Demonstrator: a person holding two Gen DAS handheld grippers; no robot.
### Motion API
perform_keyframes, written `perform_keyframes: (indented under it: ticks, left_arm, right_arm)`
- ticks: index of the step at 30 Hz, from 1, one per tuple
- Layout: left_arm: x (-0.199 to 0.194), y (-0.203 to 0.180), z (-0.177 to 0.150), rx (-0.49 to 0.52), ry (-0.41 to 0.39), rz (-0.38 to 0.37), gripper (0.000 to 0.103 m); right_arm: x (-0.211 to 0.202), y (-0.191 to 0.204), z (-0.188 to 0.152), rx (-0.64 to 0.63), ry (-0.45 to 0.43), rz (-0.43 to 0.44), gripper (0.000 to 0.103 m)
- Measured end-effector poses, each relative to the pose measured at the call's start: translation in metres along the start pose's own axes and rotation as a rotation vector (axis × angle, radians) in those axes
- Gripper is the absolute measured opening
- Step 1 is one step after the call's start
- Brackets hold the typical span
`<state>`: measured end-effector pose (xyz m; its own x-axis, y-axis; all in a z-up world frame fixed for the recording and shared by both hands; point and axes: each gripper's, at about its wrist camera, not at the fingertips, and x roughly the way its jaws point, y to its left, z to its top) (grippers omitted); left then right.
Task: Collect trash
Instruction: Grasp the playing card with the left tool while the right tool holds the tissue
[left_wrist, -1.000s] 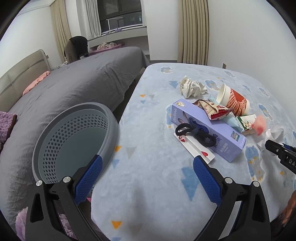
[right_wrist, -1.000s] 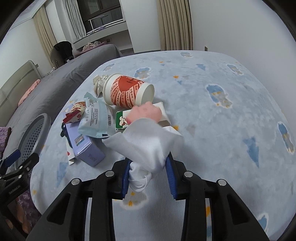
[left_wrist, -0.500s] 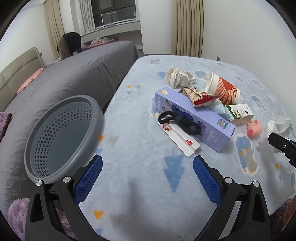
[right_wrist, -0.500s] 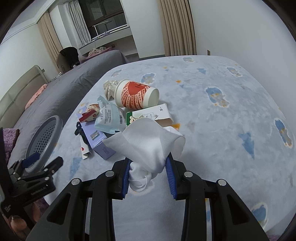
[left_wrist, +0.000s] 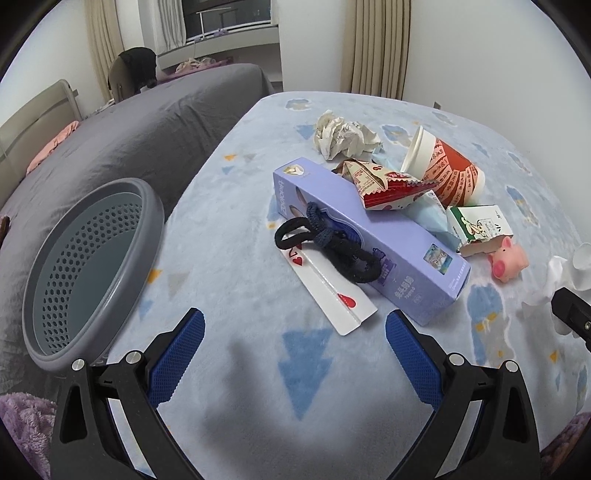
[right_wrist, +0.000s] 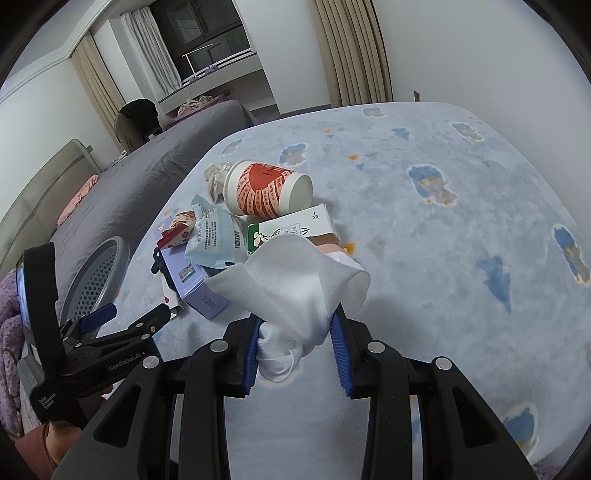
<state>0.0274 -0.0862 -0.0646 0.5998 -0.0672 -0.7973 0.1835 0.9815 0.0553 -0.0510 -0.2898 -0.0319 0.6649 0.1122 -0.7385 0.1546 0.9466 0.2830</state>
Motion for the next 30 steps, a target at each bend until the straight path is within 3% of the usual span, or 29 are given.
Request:
perform_keyframes:
  ticks: [11, 30]
  left_arm:
    - [0.021, -0.002, 0.009, 0.007, 0.024, 0.038, 0.097]
    - [-0.007, 0.058, -0.004, -0.05, -0.013, 0.134, 0.097]
  right_arm:
    - [0.006, -0.002, 0.001, 0.002, 0.02, 0.007, 0.033]
    - [0.01, 0.011, 0.001, -0.023, 0.024, 0.006, 0.033]
